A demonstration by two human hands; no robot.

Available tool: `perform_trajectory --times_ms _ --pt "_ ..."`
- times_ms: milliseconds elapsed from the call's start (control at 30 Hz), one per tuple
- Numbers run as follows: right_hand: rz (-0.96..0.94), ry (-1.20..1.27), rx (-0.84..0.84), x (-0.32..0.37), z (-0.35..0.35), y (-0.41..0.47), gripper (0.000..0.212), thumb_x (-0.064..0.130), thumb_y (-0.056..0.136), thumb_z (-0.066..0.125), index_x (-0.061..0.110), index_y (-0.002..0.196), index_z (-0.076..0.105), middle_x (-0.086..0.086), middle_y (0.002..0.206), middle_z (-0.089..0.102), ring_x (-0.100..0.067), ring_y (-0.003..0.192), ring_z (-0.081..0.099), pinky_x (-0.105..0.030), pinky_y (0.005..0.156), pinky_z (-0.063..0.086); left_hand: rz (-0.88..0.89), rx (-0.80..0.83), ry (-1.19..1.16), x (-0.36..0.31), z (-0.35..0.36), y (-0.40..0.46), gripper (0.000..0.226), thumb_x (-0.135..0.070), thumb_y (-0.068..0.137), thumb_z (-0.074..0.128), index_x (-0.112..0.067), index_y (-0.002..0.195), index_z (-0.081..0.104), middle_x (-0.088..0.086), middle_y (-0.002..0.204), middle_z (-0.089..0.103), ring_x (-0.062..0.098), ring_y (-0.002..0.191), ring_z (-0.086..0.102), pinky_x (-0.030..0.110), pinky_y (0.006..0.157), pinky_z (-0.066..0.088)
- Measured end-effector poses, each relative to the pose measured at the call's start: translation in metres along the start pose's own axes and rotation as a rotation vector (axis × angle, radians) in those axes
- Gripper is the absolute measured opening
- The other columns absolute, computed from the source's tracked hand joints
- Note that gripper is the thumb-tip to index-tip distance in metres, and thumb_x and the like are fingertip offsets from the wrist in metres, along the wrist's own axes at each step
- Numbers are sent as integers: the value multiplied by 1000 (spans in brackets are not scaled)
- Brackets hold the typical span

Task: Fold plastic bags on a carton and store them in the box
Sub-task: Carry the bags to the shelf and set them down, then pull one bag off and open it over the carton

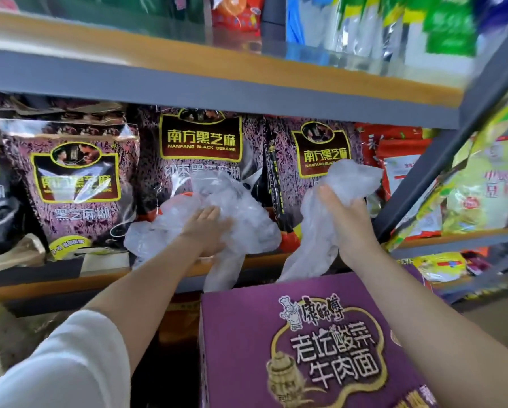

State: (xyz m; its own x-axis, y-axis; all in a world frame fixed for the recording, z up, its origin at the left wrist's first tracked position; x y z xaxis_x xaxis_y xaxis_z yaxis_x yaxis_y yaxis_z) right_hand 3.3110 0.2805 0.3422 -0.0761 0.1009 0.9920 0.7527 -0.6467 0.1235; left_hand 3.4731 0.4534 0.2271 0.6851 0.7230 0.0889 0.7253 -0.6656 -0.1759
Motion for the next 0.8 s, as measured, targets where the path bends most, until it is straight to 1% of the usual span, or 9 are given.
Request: perform_trajectory --times_ms 67,167,233,333,433,567,633,700,800 --pt "29 140 -49 10 -11 -8 27 30 89 58 22 115 53 3 109 63 -14 104 60 -30 89 49 20 -98 -68 1 -20 -11 58 -38 94 43 -26 146 20 12 154 15 30 142 11 42 114 14" --pt "33 279 -54 11 -20 -19 50 36 89 57 15 132 45 -3 125 60 -17 112 59 -34 94 49 41 -708 -201 -8 -72 -53 36 -22 85 44 -12 114 63 14 114 62 36 107 55 49 85 48" --pt "54 315 -54 4 -17 -24 63 47 84 60 13 135 45 -7 125 61 -19 112 61 -35 91 51 135 -982 -381 -15 -96 -85 32 -20 84 41 -7 95 69 10 94 67 31 87 62 36 75 51" --pt "137 395 -35 2 -23 -38 81 61 72 66 14 134 46 -9 125 61 -21 112 61 -40 94 51 267 -690 -851 -60 -118 -131 46 -44 84 47 -12 116 59 0 105 63 10 91 57 9 80 40" --pt "293 447 114 -1 -31 -54 103 70 47 76 14 129 52 -10 122 63 -24 109 63 -42 93 52 207 -587 -641 -115 -116 -163 72 -58 70 62 -23 130 43 -4 113 59 14 101 56 26 85 45" --pt "344 205 188 -2 -79 -74 56 58 72 68 19 112 63 -4 102 70 -21 91 67 -36 79 55 109 -638 -804 -165 -116 -189 9 -16 87 61 -15 87 52 -10 67 50 10 68 53 23 62 32" --pt "370 108 222 -7 -113 -79 59 65 71 64 24 113 62 -5 111 68 -24 99 65 -38 88 53 80 -551 -1175 -190 -110 -202 17 -5 91 54 -16 77 52 -10 66 54 -3 60 53 17 58 38" --pt "396 5 269 -13 -146 -88 70 76 62 59 28 113 61 -4 117 65 -24 97 63 -35 79 51 56 -448 -1611 -216 -105 -217 23 -3 93 47 -14 79 62 -2 71 66 4 62 61 19 56 48" --pt "341 -58 269 -19 -193 -97 49 62 71 66 20 95 64 1 85 66 -20 71 60 -27 57 49 -64 -368 -1928 -249 -90 -233 27 -9 85 54 -19 68 72 -2 68 67 14 62 61 21 53 44"
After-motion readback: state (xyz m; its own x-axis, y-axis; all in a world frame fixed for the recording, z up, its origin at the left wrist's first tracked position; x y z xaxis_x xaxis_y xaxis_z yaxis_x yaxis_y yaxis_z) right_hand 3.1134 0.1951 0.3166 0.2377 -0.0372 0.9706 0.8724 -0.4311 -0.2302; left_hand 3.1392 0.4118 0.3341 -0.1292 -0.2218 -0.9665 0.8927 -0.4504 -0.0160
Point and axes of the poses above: each hand's wrist, its own y-axis towards the middle knuckle, its own z-axis out of the palm, x = y × z, the point moved 4 cm from there along y, towards the middle knuckle
